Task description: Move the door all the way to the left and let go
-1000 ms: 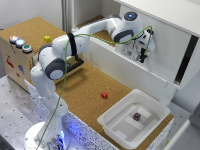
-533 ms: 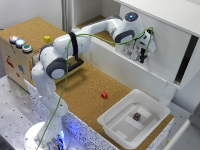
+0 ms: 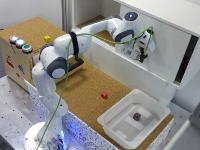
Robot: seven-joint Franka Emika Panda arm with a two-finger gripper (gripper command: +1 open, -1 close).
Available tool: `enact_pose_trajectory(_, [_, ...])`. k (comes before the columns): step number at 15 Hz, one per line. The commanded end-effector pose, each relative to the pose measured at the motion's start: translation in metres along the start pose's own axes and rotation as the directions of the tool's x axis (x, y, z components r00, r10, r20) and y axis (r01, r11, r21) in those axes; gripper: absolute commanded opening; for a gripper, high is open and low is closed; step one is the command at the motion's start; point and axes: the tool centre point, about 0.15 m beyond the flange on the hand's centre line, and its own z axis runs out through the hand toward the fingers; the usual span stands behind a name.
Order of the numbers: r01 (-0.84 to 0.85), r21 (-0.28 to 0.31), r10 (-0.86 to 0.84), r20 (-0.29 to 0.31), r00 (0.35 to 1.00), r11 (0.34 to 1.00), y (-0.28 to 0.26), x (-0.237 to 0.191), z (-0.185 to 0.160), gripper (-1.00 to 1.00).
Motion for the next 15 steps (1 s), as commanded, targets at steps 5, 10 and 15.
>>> enact_pose_trajectory(5, [-0.005, 0.030, 0.004, 0.046, 0.999, 1.000, -0.008, 0.002, 0.014, -1.00])
enact_pose_trajectory(10, [-0.009, 0.021, 0.008, 0.054, 0.999, 1.000, -0.021, 0.003, 0.017, -1.00])
enact_pose_trajectory(15, [-0.004, 0.016, 0.003, 0.053, 0.999, 1.000, -0.035, 0.006, 0.016, -1.00])
